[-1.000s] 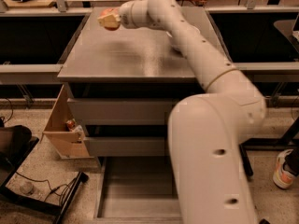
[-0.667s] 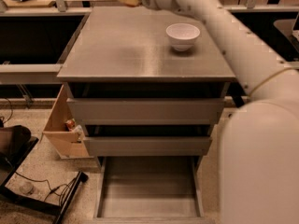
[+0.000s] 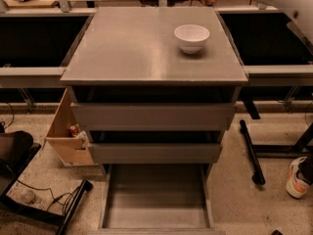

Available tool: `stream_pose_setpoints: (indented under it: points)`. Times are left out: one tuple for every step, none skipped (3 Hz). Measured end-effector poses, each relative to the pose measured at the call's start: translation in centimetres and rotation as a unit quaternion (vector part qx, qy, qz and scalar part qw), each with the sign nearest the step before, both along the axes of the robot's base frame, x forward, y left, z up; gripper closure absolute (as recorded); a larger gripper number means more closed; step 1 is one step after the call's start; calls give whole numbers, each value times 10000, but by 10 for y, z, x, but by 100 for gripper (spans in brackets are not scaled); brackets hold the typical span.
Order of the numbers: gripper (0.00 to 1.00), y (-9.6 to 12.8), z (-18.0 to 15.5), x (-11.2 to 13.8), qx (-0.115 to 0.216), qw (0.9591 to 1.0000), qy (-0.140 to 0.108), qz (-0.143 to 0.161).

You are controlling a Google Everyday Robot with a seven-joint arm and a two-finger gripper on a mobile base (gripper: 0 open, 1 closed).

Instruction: Place apple into bottom drawer

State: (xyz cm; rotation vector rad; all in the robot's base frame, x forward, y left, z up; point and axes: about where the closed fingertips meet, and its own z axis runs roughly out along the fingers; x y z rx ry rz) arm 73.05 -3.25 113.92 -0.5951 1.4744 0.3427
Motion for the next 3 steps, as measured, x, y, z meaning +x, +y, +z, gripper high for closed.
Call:
stream_pose_setpoints:
  points:
    - [100,-7,-60,-36,-501,9972,551,-95]
    - [100,-8,-166,-58,-862,9878,1298,-10]
    - [100,-13,-258,-86,-1107,9772,1811,88]
